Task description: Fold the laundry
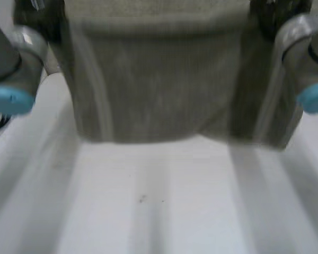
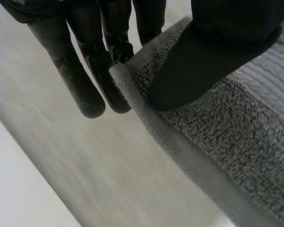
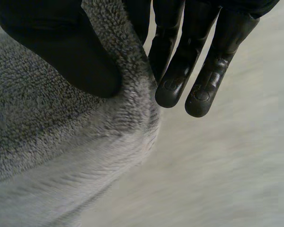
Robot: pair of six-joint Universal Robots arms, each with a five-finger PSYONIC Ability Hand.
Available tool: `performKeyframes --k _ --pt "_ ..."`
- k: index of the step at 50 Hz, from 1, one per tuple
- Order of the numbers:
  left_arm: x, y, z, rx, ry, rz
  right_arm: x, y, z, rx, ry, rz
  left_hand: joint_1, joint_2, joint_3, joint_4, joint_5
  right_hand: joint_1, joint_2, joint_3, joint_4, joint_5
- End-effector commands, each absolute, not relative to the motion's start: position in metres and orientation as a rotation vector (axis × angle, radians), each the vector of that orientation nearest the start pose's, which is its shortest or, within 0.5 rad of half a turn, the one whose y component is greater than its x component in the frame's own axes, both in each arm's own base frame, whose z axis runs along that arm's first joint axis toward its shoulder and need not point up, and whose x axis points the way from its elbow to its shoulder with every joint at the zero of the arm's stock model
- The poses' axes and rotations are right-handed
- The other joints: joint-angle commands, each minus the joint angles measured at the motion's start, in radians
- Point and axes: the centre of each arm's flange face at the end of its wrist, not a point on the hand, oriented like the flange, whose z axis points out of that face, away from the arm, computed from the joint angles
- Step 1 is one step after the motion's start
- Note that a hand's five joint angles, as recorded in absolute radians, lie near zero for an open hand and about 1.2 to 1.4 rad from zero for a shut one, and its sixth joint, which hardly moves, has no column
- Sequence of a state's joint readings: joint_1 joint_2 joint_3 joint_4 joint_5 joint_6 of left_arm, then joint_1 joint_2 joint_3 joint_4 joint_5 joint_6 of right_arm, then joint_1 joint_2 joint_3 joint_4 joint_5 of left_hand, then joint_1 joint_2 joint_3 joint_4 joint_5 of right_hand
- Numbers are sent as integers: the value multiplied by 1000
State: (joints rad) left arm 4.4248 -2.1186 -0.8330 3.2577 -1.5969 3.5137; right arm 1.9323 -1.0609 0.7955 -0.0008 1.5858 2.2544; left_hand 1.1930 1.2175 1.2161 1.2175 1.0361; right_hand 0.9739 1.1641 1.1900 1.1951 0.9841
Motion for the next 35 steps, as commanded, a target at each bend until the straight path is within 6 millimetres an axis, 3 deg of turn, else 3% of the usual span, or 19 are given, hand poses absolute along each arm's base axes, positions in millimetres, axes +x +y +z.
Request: performKeyframes --k 1,3,5,6,7,8,9,10,11,13,14,16,17,18,19,21,26,30,35 --pt "-251 -381 437 293 1392 -2813 278 -339 409 -1090 1477 -3071 203 179 180 179 186 422 232 206 201 238" --pt "-250 -379 433 284 1431 -2820 278 -337 400 -1130 1511 -3029 203 179 180 179 186 422 232 206 201 238" --pt "-251 -380 402 307 1591 -2766 279 -331 369 -1251 1619 -2884 203 179 180 179 186 422 232 206 201 238" --pt "-251 -380 402 307 1592 -2766 279 -331 368 -1251 1620 -2883 203 179 180 179 186 422 232 206 201 238" --pt "-249 -379 384 317 1674 -2723 279 -328 349 -1319 1683 -2792 203 179 180 179 186 422 232 206 201 238" --pt "-249 -379 384 317 1674 -2723 279 -324 329 -1379 1742 -2697 203 179 180 179 186 421 230 204 199 236" --pt "-248 -376 363 340 1761 -2668 279 -324 329 -1379 1742 -2696 203 179 180 179 186 421 230 204 199 236" --pt "-245 -374 341 355 1840 -2607 278 -319 308 -1431 1795 -2600 203 179 180 179 186 421 230 204 199 236" --pt "-245 -374 341 355 1840 -2606 278 -319 308 -1431 1796 -2599 203 179 180 179 186 421 230 204 199 236" --pt "-242 -368 298 383 1968 -2496 275 -308 270 -1495 1894 -2415 203 179 180 179 186 421 230 204 199 236" --pt "-242 -368 298 383 1969 -2495 275 -308 269 -1495 1895 -2414 203 179 180 179 186 421 230 204 199 236" --pt "-238 -359 254 410 2070 -2400 272 -296 229 -1524 1994 -2216 203 179 180 179 186 418 227 201 196 233" --pt "-238 -358 254 410 2070 -2399 272 -296 229 -1524 1994 -2215 203 179 180 179 186 418 227 201 196 233" --pt "-236 -353 235 417 2099 -2367 271 -292 204 -1533 2045 -2104 203 179 180 179 186 418 227 201 196 233" --pt "-236 -353 235 417 2099 -2367 271 -292 203 -1533 2045 -2102 203 179 180 179 186 418 227 201 196 233" --pt "-232 -344 207 429 2121 -2332 270 -281 157 -1565 2136 -1881 203 179 180 179 186 388 198 172 167 204" --pt "-224 -330 186 429 2166 -2283 266 -271 134 -1574 2197 -1762 203 179 180 179 186 125 -65 -91 -96 -60" --pt "-217 -324 182 419 2186 -2250 262 -268 137 -1560 2211 -1761 203 179 180 179 186 -102 -292 -318 -323 -287" --pt "-212 -317 188 402 2176 -2260 257 -261 159 -1478 2199 -1832 203 179 180 179 186 -254 -445 -471 -476 -439"
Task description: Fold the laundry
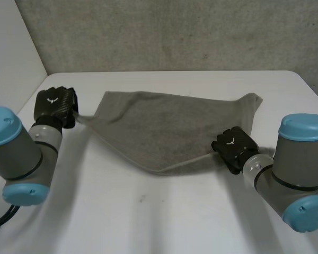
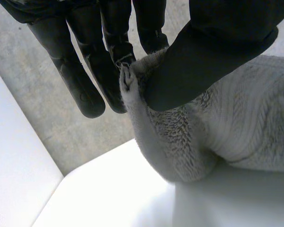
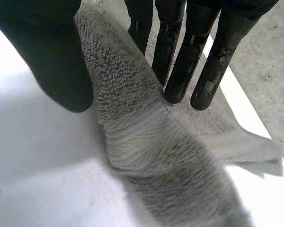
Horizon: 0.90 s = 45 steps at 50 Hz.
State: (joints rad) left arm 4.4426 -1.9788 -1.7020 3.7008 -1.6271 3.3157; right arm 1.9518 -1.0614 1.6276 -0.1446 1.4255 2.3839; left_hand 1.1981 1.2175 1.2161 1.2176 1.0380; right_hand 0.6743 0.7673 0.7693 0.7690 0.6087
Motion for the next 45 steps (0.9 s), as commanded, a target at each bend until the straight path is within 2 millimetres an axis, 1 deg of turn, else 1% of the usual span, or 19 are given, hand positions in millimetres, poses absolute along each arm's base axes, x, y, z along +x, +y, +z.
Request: performKeyframes --k 1,2,3,5,6,8,9,10,11,13,14,15,18,23,25,27,29,38,45 --pt "-211 -316 189 397 2170 -2264 257 -261 159 -1478 2199 -1832 198 179 180 179 184 45 -48 -50 -50 -64" --pt "-209 -317 190 392 2167 -2264 255 -261 162 -1421 2216 -1830 198 179 180 179 184 7 -86 -88 -88 -102" --pt "-209 -317 190 391 2167 -2264 255 -260 162 -1420 2216 -1830 198 179 180 179 184 7 -86 -88 -88 -102" --pt "-206 -317 194 377 2156 -2270 241 -265 164 -1241 2283 -1802 198 179 180 179 184 -43 -136 -138 -138 -152" --pt "-206 -317 194 377 2155 -2270 241 -265 164 -1240 2284 -1802 198 179 180 179 184 -43 -136 -138 -138 -152" --pt "-204 -317 195 371 2152 -2269 225 -272 166 -1039 2343 -1784 198 179 180 179 184 -84 -177 -179 -179 -193" --pt "-202 -317 196 366 2151 -2267 225 -272 166 -1038 2343 -1784 198 179 180 179 184 -84 -177 -179 -179 -193" --pt "-200 -317 198 356 2144 -2268 219 -275 166 -952 2352 -1772 198 179 180 179 184 -93 -186 -188 -188 -202" --pt "-200 -317 198 356 2144 -2268 219 -275 166 -951 2352 -1772 198 179 180 179 184 -93 -186 -188 -188 -202" --pt "-193 -318 201 334 2133 -2267 210 -283 168 -842 2349 -1734 198 179 180 179 184 -93 -186 -188 -188 -202" --pt "-193 -318 201 334 2132 -2267 210 -283 168 -841 2349 -1734 198 179 180 179 184 -93 -186 -188 -188 -202" --pt "-191 -319 200 332 2134 -2264 204 -289 170 -813 2343 -1732 198 179 180 179 184 -93 -186 -188 -188 -202" --pt "-193 -319 201 355 2140 -2275 197 -295 172 -808 2338 -1720 198 179 180 179 184 -87 -180 -182 -182 -196" --pt "-194 -319 201 381 2148 -2287 193 -294 173 -857 2373 -1686 198 179 180 179 184 -93 -186 -188 -188 -202" --pt "-194 -319 201 383 2148 -2288 193 -293 170 -874 2379 -1671 198 179 180 179 184 -96 -189 -191 -191 -205" --pt "-194 -318 201 385 2150 -2287 196 -289 160 -902 2389 -1633 198 179 180 179 184 -111 -204 -206 -205 -220" --pt "-194 -319 200 385 2150 -2284 196 -289 156 -904 2400 -1613 198 179 180 179 184 -111 -204 -206 -205 -220" --pt "-193 -320 200 382 2149 -2282 196 -289 153 -959 2407 -1599 198 179 180 179 184 -108 -201 -203 -203 -217" --pt "-190 -323 199 371 2146 -2277 195 -284 152 -1086 2411 -1597 198 179 180 179 184 -99 -192 -194 -194 -208"
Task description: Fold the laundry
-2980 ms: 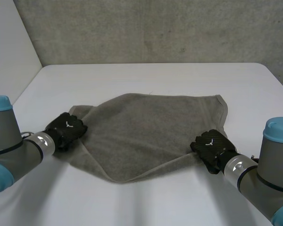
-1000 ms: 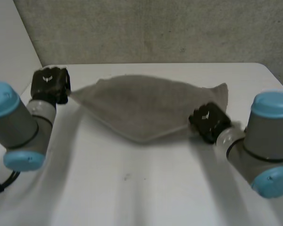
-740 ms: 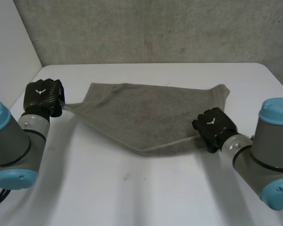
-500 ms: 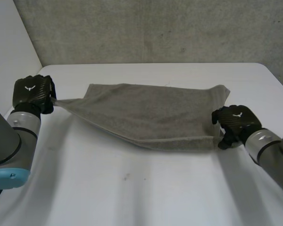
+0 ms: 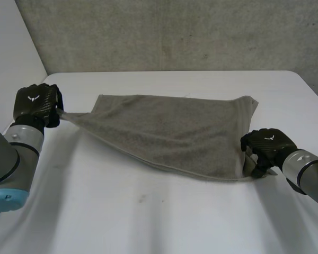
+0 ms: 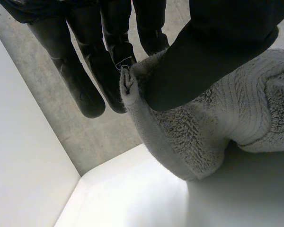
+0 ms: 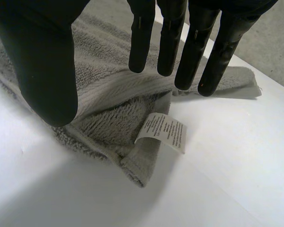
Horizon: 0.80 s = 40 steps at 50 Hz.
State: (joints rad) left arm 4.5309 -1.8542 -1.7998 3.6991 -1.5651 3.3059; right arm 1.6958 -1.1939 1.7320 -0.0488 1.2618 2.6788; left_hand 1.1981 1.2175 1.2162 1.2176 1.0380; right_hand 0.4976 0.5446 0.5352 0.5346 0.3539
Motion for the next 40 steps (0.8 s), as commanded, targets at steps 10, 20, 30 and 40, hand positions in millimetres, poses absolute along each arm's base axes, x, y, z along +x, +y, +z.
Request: performKeyframes --k 10,20,30,40 --pt "-189 -324 198 368 2147 -2271 192 -271 154 -1233 2443 -1522 198 179 180 179 184 113 66 75 76 82" --pt "-187 -324 197 365 2152 -2264 193 -273 144 -1238 2433 -1523 198 179 180 179 184 198 151 160 161 167" --pt "-188 -324 197 367 2150 -2267 194 -281 128 -1241 2425 -1550 198 179 180 179 184 445 398 407 408 414" --pt "-192 -316 203 400 2156 -2258 189 -293 155 -1226 2393 -1695 198 179 180 179 184 899 852 861 862 868"
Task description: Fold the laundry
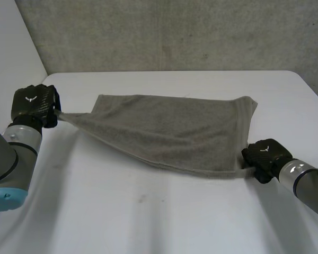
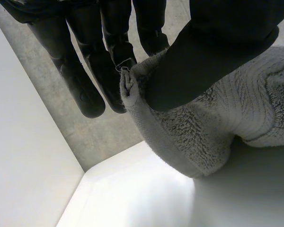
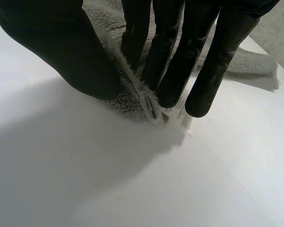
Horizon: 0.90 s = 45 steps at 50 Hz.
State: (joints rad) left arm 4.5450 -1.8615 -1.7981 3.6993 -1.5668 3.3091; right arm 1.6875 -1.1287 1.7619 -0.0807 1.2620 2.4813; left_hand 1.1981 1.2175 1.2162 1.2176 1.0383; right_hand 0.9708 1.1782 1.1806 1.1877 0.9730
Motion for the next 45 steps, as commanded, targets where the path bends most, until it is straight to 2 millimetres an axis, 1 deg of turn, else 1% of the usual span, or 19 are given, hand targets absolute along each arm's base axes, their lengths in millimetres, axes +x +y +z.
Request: performKeyframes --k 1,3,4,5,6,8,11,14,16,17,19,25,28,34,37,39,40,42,45 --pt "-192 -316 203 400 2156 -2257 189 -293 155 -1226 2393 -1696 198 179 180 179 183 426 218 216 209 249" --pt "-193 -310 209 408 2165 -2251 174 -295 194 -1174 2387 -1836 198 179 180 179 183 426 218 216 209 249" --pt "-193 -299 219 424 2187 -2228 174 -295 194 -1173 2387 -1837 198 179 180 179 183 426 218 216 209 249" --pt "-193 -299 219 425 2187 -2228 164 -293 212 -1145 2404 -1883 198 179 180 179 183 426 218 216 209 249" --pt "-192 -288 227 448 2220 -2180 164 -293 212 -1145 2404 -1884 198 179 180 179 183 426 218 216 209 249" --pt "-189 -276 235 477 2250 -2127 147 -281 240 -1107 2467 -1861 198 179 180 179 183 426 218 216 209 249" --pt "-185 -256 244 542 2286 -2029 141 -266 254 -1144 2517 -1790 198 179 180 179 183 426 218 216 209 249" --pt "-182 -236 247 631 2289 -1930 137 -258 261 -1195 2536 -1769 198 179 180 179 183 426 218 216 209 249" --pt "-180 -227 250 685 2265 -1892 131 -240 268 -1366 2568 -1714 198 179 180 179 183 426 218 216 209 249" --pt "-178 -218 252 737 2244 -1855 131 -240 268 -1366 2568 -1714 198 179 180 179 183 426 218 216 209 249" --pt "-176 -210 252 789 2228 -1811 128 -224 265 -1545 2592 -1587 198 179 180 179 183 426 218 216 209 249" --pt "-183 -188 246 934 2234 -1743 130 -216 260 -1671 2558 -1511 198 179 180 179 183 426 218 216 209 249" --pt "-185 -191 242 943 2239 -1741 131 -223 260 -1639 2536 -1564 198 179 180 179 183 426 218 216 209 249" --pt "-191 -215 228 942 2232 -1757 131 -268 231 -1498 2551 -1591 198 179 180 179 183 426 218 216 209 249" --pt "-198 -236 220 935 2213 -1785 145 -285 222 -1488 2521 -1621 198 179 180 179 183 426 218 216 209 249" --pt "-203 -260 206 918 2213 -1795 152 -293 216 -1487 2520 -1628 198 179 180 179 183 426 218 216 209 249" --pt "-203 -260 206 918 2213 -1795 159 -301 210 -1484 2537 -1632 198 179 180 179 183 426 218 216 209 249" --pt "-211 -286 195 904 2211 -1810 164 -310 205 -1477 2550 -1659 198 179 180 179 183 426 218 216 209 249" --pt "-215 -298 189 896 2214 -1817 173 -329 195 -1470 2563 -1730 198 179 180 179 183 426 218 216 209 249"
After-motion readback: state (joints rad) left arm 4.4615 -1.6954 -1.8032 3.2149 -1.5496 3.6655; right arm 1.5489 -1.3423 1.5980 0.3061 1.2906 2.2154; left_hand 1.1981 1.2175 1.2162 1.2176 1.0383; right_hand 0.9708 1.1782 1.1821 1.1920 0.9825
